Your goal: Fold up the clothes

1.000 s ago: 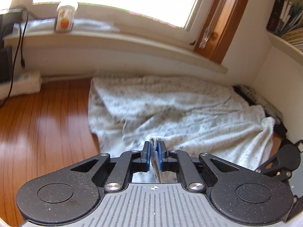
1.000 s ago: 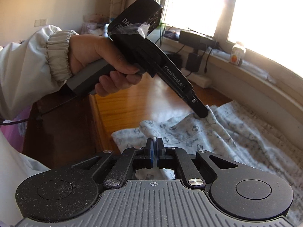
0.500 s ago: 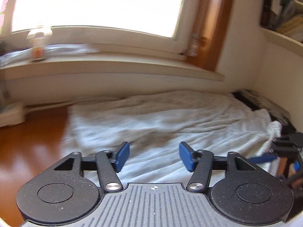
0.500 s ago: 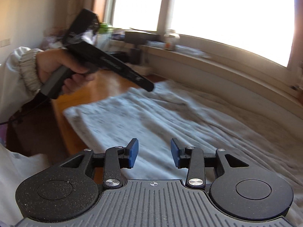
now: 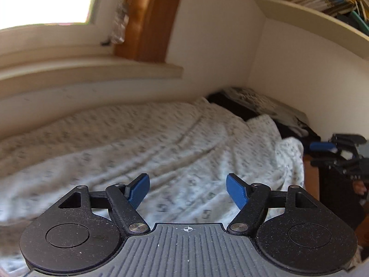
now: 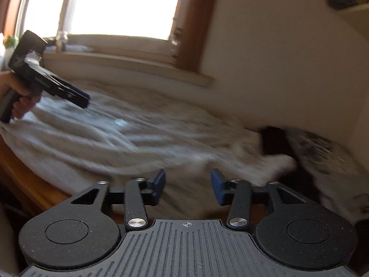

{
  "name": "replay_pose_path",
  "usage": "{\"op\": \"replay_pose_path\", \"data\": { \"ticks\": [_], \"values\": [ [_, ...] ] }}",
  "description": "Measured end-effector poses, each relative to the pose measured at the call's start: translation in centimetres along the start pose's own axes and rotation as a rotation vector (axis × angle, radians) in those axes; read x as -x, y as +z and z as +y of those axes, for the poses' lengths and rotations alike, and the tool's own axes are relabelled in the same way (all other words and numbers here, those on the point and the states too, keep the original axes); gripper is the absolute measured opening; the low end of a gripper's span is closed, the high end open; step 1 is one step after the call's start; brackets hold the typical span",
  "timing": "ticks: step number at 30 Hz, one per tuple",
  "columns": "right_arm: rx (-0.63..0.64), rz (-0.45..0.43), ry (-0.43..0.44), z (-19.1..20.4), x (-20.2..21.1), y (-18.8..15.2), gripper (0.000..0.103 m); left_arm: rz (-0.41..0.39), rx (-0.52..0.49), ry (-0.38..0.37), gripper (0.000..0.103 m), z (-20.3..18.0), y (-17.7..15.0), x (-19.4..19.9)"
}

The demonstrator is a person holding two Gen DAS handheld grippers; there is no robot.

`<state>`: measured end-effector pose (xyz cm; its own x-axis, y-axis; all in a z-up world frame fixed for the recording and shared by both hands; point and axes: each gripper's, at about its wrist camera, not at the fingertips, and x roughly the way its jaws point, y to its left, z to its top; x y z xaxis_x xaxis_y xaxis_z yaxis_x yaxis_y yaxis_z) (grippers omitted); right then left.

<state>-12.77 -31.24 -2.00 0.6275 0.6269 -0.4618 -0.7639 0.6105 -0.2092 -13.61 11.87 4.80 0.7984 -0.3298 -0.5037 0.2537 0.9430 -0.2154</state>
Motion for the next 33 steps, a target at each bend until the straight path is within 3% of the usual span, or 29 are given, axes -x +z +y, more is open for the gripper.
{"op": "replay_pose_path", "data": {
  "ticks": [3,8,14,18,25,27,28,29,30,33],
  "values": [
    [0.016,0.026,0.002,-1.9,-0.3,-0.8,0.052,0.048,-0.005,-0.001,0.076,0.0,-0.5,-1.4],
    [0.143,0.066,0.086,-2.1,-3.1,0.7,0.073,0.056,0.011,0.015,0.076,0.3,-0.7,-1.6],
    [0.192,0.162,0.242,-2.5,-6.7,3.2,0.075,0.063,-0.004,0.047,0.076,0.1,-0.7,-1.5],
    [0.161,0.159,0.321,-2.7,-7.5,4.1,0.075,0.066,-0.012,0.052,0.077,0.0,-0.6,-1.5],
    [0.171,0.214,0.305,-3.0,-9.5,4.2,0.083,0.068,-0.013,0.048,0.077,0.0,-0.6,-1.5],
    [0.144,0.211,0.309,-3.5,-9.6,4.0,0.075,0.068,-0.012,0.047,0.077,0.0,-0.6,-1.5],
    [0.128,0.211,0.323,-3.7,-9.5,3.8,0.055,0.068,-0.012,0.047,0.077,0.0,-0.6,-1.5],
    [0.119,0.189,0.306,-3.8,-8.7,3.7,0.021,0.067,-0.011,0.046,0.077,0.0,-0.6,-1.5],
    [0.114,0.159,0.278,-4.0,-7.8,3.6,0.010,0.067,-0.011,0.046,0.077,0.0,-0.6,-1.5],
    [0.097,0.067,0.192,-4.5,-5.0,3.3,0.006,0.065,-0.008,0.048,0.077,0.1,-0.7,-1.5]
  ]
}}
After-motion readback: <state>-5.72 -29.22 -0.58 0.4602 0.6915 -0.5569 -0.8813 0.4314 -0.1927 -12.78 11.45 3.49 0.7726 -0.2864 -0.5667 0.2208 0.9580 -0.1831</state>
